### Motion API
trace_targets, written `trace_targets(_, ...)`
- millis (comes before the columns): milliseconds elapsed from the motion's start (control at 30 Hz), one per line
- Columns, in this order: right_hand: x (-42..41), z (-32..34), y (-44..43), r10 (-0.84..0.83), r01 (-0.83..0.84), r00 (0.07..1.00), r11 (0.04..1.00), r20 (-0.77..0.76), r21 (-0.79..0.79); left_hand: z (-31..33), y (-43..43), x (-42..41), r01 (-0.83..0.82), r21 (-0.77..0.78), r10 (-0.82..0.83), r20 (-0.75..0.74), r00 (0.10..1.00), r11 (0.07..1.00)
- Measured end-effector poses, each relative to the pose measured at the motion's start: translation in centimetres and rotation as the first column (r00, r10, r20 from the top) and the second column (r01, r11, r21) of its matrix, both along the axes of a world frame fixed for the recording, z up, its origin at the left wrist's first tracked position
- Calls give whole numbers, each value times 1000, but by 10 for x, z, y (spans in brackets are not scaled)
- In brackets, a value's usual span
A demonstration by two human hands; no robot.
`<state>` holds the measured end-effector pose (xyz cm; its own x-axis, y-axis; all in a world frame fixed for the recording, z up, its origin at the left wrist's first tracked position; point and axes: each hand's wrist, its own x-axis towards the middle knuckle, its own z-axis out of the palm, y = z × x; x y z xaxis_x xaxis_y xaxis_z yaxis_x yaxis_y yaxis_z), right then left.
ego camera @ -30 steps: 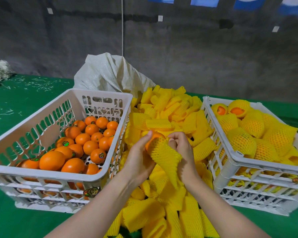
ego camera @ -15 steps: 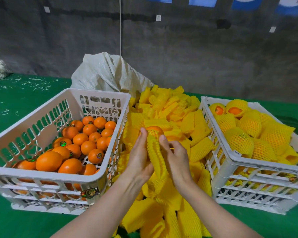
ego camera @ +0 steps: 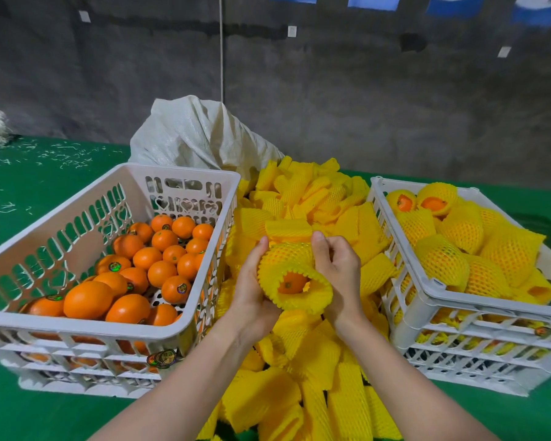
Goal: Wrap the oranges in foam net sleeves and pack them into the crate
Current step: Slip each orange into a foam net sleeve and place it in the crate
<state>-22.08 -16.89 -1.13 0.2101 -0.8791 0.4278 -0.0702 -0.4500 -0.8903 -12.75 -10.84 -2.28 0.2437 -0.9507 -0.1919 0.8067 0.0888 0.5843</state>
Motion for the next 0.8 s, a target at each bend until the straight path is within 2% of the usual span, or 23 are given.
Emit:
trace_targets(100,0,-2,2,35,-35,999,999,-1,7,4,4,2,101,40,-97,-78,992,994)
trace_targets(200,-3,-7,7,86,-84,996,995,33,-49,3,3,2,129,87,-120,-97,988,988)
trace_targets(300,-5,-13,11,167,-163,986,980,21,-110,-1,2,1,52,139,-43,-68,997,989)
trace_targets(367,-6,-16,11,209,-210,978,976,-10,-60,-4,0,0,-20,181,24,-25,999,983)
trace_targets(467,-11,-12,10,343,-333,939,911,1,243,-1,-1,1,-144,242,117,124,985,959)
trace_targets(533,-14,-8,8,411,-338,909,822,-67,458,1,-3,2,-252,291,176,265,948,923)
trace_targets(567,-15,-7,8,431,-329,897,800,-98,503,2,-4,2,-288,307,181,331,926,907)
trace_targets(667,-13,-2,15,430,-322,895,804,-115,500,-1,-9,3,-371,273,185,525,830,888)
trace_targets(733,-9,-6,14,384,-294,918,825,-98,482,-2,-11,4,-425,206,196,660,725,882)
trace_targets(800,-4,-8,12,292,-243,956,827,-18,508,-2,-9,3,-450,148,186,767,614,881)
